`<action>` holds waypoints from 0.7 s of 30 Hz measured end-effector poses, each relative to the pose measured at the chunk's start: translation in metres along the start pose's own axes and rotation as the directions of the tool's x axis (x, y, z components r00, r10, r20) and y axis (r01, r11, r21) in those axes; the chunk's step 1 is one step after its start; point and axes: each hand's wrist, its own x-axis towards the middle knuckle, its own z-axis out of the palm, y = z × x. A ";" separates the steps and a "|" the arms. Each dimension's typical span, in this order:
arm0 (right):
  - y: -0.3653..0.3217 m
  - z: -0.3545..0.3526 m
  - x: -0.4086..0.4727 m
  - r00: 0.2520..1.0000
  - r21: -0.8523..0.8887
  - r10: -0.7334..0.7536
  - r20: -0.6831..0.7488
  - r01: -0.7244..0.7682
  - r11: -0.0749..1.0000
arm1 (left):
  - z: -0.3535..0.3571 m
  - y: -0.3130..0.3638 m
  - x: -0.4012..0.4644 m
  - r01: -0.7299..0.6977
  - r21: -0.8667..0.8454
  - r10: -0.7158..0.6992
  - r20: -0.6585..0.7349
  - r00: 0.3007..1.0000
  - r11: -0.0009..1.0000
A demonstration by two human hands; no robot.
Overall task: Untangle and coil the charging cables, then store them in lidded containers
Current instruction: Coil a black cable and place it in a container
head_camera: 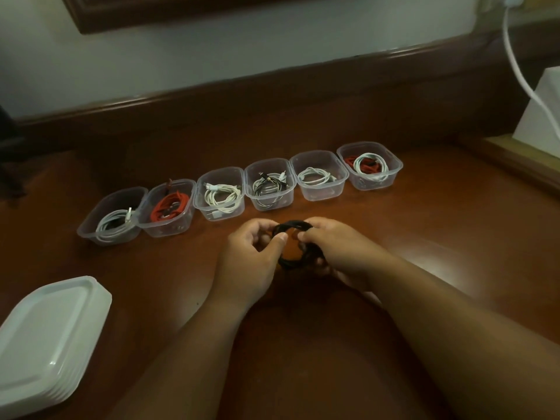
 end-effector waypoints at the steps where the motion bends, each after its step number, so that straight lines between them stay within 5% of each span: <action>1: 0.000 0.000 0.001 1.000 0.033 -0.017 -0.022 0.018 0.999 | 0.000 -0.002 0.001 -0.003 -0.002 0.003 -0.016 1.000 1.000; 12: 0.001 -0.002 -0.004 0.937 0.057 -0.223 -0.269 0.246 0.967 | 0.008 0.020 -0.003 0.068 -0.273 -0.105 -0.121 0.987 0.960; 18: -0.037 -0.031 -0.002 0.936 0.124 -0.249 -0.250 0.286 0.950 | 0.012 0.053 0.037 0.056 -0.217 -0.075 -0.082 0.994 0.975; 21: -0.054 -0.052 0.018 0.909 -0.049 -0.288 -0.303 0.287 0.957 | 0.022 0.051 0.066 0.038 -0.118 -0.043 -0.042 0.998 0.992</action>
